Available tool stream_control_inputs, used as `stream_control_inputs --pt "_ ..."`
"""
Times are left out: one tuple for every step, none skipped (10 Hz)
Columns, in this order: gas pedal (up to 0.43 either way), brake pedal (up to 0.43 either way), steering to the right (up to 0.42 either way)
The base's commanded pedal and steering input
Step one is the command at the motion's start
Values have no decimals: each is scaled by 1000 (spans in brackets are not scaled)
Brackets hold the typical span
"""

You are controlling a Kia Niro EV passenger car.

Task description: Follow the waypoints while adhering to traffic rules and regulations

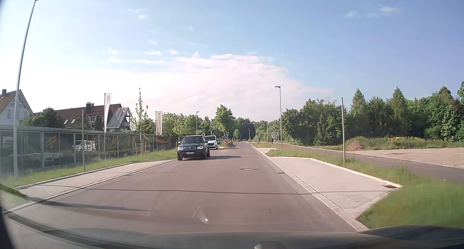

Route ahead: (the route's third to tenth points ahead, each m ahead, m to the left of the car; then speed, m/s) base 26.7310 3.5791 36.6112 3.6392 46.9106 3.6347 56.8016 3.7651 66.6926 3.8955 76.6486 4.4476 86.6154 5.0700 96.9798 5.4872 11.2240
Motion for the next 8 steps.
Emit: stream_control_inputs --pt "79 0 -6" --pt "79 0 -4" --pt "79 0 -3" --pt "87 0 -3" --pt "87 0 -3" --pt "87 0 -3" --pt "87 0 -4" --pt "87 0 -3"
